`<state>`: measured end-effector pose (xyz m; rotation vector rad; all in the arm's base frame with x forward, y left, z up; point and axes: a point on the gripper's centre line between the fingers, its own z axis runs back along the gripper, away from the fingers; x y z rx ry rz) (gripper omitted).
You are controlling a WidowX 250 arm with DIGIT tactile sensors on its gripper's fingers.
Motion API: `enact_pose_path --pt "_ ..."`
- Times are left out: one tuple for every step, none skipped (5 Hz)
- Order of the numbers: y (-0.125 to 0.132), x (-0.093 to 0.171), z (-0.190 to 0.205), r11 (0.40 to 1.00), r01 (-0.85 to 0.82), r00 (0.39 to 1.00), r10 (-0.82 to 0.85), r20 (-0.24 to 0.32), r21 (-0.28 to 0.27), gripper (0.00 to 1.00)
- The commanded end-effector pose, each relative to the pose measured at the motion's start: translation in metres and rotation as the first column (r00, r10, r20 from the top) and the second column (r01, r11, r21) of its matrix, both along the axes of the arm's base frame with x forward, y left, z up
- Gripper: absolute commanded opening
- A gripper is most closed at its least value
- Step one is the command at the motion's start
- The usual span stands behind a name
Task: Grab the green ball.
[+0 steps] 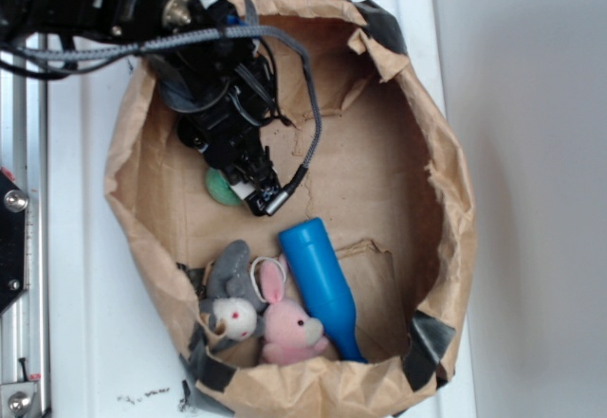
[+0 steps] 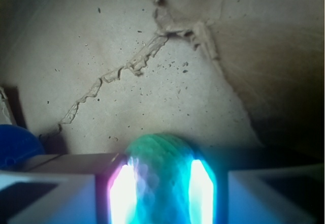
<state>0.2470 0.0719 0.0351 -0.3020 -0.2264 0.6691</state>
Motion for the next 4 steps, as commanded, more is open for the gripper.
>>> enact_pose_path --pt "-0.005 0.005 0.058 0.996 -0.050 0.998 0.047 0.040 0.076 0.00" --pt "0.002 0.016 0.099 0.996 -0.071 0.997 0.072 -0.014 0.061 0.00" --pt "0.001 0.031 0.121 0.989 -0.099 0.994 0.103 -0.029 0.111 0.00" --pt "-0.009 0.039 0.135 0.979 -0.103 0.994 0.109 -0.023 0.174 0.00"
